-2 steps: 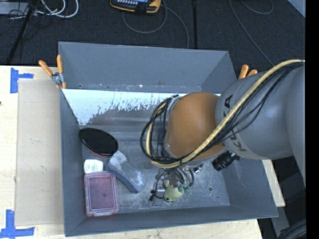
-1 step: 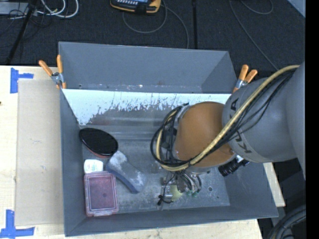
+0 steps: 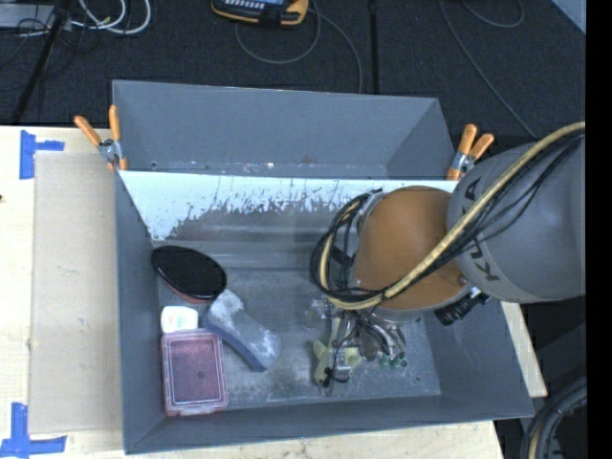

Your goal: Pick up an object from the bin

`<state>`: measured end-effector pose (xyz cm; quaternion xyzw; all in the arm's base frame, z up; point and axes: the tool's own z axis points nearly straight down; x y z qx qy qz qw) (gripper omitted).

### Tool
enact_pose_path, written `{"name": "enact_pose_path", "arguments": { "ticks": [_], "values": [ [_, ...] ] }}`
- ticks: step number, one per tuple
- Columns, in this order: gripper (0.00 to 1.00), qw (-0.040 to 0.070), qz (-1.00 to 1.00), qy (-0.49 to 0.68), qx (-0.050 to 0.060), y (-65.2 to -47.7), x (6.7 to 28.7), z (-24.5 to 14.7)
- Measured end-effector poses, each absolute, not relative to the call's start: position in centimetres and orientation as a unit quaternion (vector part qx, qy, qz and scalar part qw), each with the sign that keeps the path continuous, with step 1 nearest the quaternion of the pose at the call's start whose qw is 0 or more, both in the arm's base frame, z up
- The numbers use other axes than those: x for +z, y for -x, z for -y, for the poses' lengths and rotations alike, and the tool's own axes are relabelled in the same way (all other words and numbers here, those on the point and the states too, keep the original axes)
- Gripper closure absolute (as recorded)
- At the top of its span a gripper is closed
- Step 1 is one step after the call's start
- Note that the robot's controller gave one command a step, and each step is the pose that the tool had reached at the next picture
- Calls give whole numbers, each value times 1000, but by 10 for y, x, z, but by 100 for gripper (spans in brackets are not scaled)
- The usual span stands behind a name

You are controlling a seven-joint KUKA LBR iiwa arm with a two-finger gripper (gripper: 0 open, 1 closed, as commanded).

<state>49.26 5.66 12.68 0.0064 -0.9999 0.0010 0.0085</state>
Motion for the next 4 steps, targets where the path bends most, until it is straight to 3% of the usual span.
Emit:
{"name": "enact_pose_path", "arguments": {
  "ticks": [1, 2, 3, 4],
  "values": [
    [0, 3, 999, -41, 0, -491, 105, -24],
    [100, 9, 997, -75, 0, -479, 69, -4],
    [100, 10, 997, -75, 0, -479, 69, -4],
    [100, 10, 998, -59, 0, -497, 166, -13]
  ]
}}
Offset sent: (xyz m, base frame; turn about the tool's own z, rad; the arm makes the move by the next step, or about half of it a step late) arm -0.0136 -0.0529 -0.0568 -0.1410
